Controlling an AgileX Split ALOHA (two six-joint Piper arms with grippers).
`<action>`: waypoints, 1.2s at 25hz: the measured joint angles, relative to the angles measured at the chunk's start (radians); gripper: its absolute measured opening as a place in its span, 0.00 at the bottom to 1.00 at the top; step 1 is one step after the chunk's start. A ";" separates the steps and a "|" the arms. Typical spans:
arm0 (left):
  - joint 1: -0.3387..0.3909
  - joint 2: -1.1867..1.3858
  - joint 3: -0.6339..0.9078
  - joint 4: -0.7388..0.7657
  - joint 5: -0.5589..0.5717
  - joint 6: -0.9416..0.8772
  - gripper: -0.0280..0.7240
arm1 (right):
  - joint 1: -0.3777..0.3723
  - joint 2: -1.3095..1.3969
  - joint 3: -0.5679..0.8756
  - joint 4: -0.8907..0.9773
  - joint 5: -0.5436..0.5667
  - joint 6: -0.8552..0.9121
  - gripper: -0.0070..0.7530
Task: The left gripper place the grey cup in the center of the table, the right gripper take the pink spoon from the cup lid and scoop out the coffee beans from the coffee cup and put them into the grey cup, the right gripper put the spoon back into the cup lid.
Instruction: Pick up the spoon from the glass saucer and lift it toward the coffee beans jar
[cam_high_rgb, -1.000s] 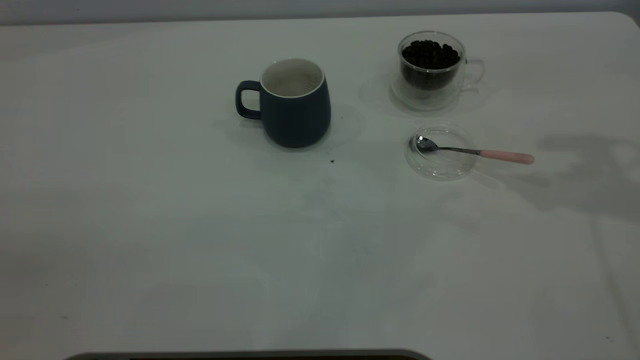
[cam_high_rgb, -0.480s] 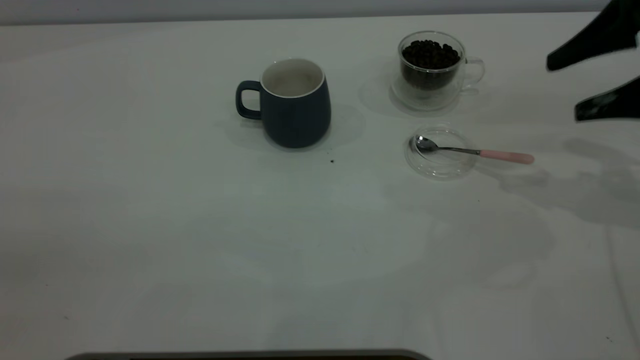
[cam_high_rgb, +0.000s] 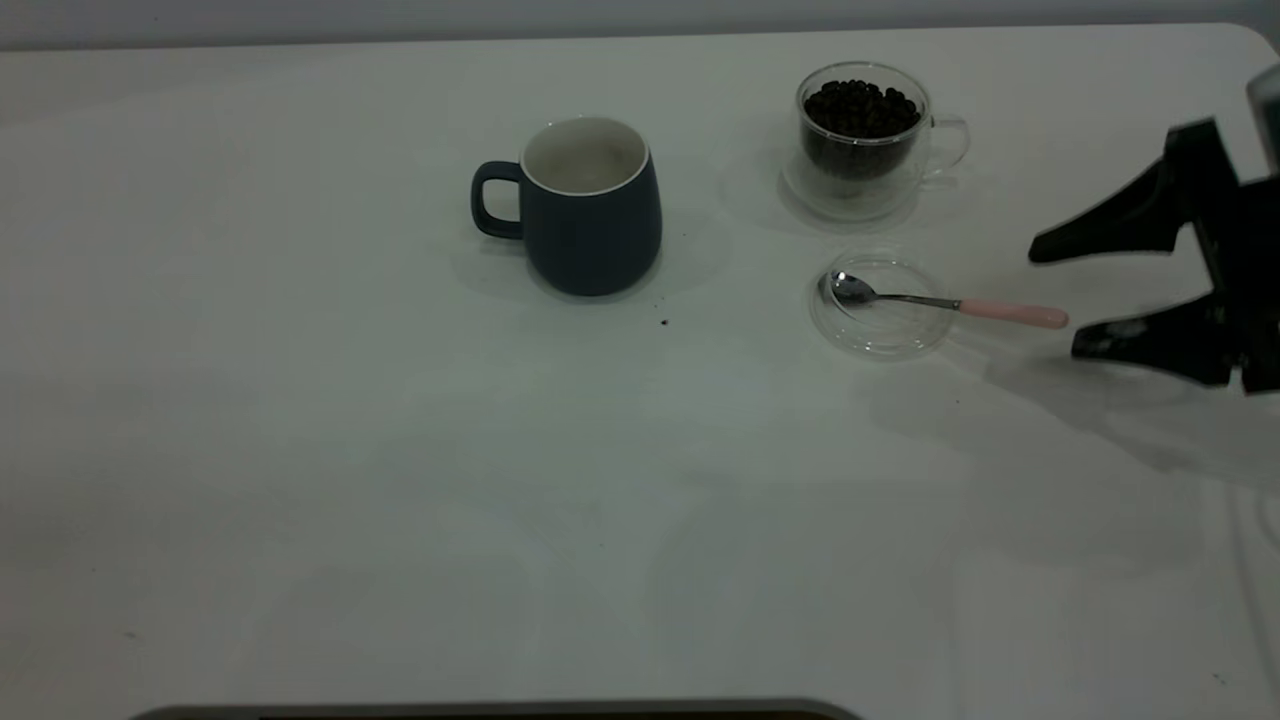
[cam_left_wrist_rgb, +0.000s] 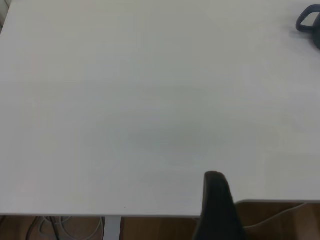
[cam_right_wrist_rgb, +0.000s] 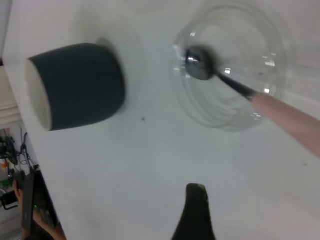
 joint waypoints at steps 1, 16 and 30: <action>0.000 0.000 0.000 0.000 0.000 0.000 0.79 | 0.000 0.015 0.000 0.007 0.000 -0.012 0.92; 0.000 0.000 0.000 0.000 0.000 -0.002 0.79 | 0.001 0.104 -0.011 0.107 0.010 -0.108 0.84; 0.000 0.000 0.000 0.000 0.000 -0.002 0.79 | 0.084 0.110 -0.119 0.107 -0.016 -0.079 0.82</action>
